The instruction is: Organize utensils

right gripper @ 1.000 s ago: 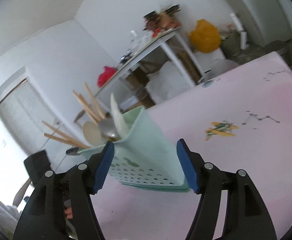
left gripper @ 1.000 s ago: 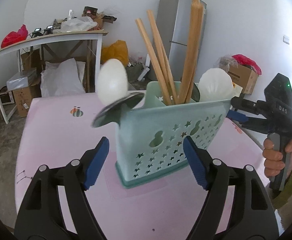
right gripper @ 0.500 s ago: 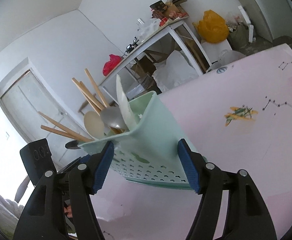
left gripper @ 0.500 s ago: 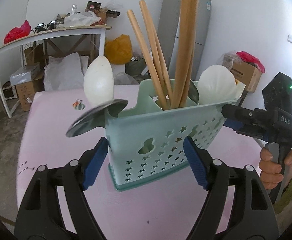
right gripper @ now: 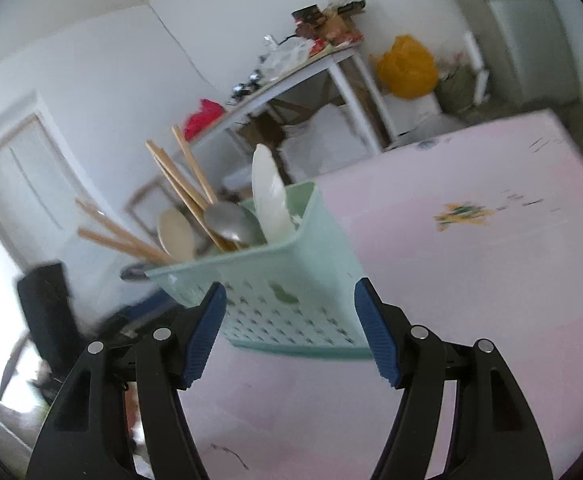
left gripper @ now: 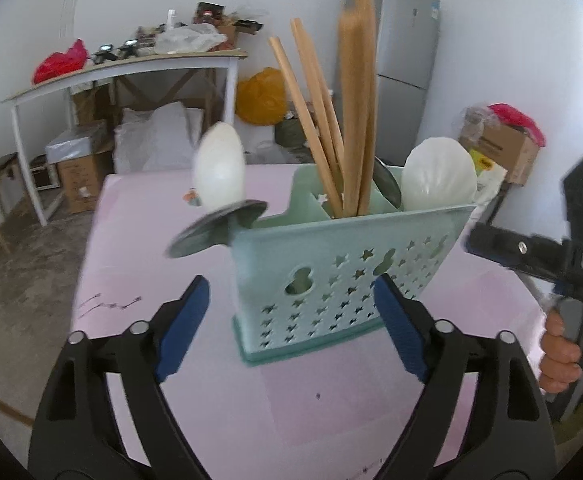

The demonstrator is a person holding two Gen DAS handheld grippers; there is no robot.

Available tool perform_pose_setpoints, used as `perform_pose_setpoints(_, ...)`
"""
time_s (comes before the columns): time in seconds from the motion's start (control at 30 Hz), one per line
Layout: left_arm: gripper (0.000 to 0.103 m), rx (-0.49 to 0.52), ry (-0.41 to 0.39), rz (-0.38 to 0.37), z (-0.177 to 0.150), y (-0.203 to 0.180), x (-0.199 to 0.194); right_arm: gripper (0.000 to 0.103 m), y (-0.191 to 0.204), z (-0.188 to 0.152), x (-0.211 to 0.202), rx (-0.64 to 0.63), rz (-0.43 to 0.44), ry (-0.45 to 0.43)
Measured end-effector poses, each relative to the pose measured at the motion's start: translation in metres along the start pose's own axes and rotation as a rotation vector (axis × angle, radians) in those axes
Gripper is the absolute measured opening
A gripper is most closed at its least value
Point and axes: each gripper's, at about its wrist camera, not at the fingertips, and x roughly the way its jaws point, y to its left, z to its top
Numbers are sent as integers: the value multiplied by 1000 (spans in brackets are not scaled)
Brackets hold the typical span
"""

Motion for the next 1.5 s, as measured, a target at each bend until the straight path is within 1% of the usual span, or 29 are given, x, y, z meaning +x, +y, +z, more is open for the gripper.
perform_pose_setpoints(0.07, 87, 9, -2, 58, -3, -5, -18, 70, 13, -5, -11, -35, -101, 4)
perform_pose_setpoints(0.1, 90, 17, -1, 82, -4, -7, -25, 72, 22, -10, -18, -59, -168, 4)
perform_pose_setpoints(0.17, 91, 24, 1, 128, -8, -11, -38, 79, 41, -19, -27, -94, -298, 3)
perform_pose_setpoints(0.2, 93, 25, -1, 148, -9, -13, -43, 81, 48, -23, -28, -108, -341, 6)
perform_pose_setpoints(0.27, 94, 18, -8, 199, -14, -16, -56, 88, 64, -34, -30, -132, -432, 21)
perform_pose_setpoints(0.33, 94, 2, -4, 236, -18, -18, -64, 89, 71, -42, -30, -122, -478, 42)
perform_pose_setpoints(0.37, 94, -7, 2, 256, -21, -19, -68, 90, 74, -46, -30, -116, -484, 49)
perform_pose_setpoints(0.43, 94, -21, 26, 307, -25, -19, -71, 91, 76, -54, -31, -117, -510, 59)
perform_pose_setpoints(0.47, 94, -23, 32, 333, -27, -19, -74, 92, 80, -58, -31, -125, -537, 59)
perform_pose_setpoints(0.5, 94, -21, 29, 348, -30, -19, -78, 92, 83, -60, -32, -137, -561, 57)
perform_pose_setpoints(0.6, 94, 23, -5, 426, -31, -25, -94, 94, 94, -64, -36, -183, -634, 32)
perform_pose_setpoints(0.67, 94, 33, -8, 461, -29, -27, -102, 96, 99, -63, -43, -196, -651, 8)
perform_pose_setpoints(0.7, 95, 29, -3, 490, -28, -27, -106, 96, 102, -62, -47, -197, -659, -8)
perform_pose_setpoints(0.77, 95, 21, -6, 510, -25, -26, -113, 96, 104, -61, -51, -194, -658, -20)
perform_pose_setpoints(0.83, 95, 12, -10, 543, -24, -25, -120, 96, 106, -58, -55, -197, -669, -26)
perform_pose_setpoints(0.9, 95, 3, -14, 558, -22, -23, -124, 96, 109, -56, -55, -203, -682, -33)
perform_pose_setpoints(1.17, 95, -49, 5, 566, -19, -13, -129, 96, 115, -55, -57, -212, -687, -31)
perform_pose_setpoints(1.5, 95, -67, 21, 571, -19, -10, -123, 96, 114, -54, -56, -211, -686, -18)
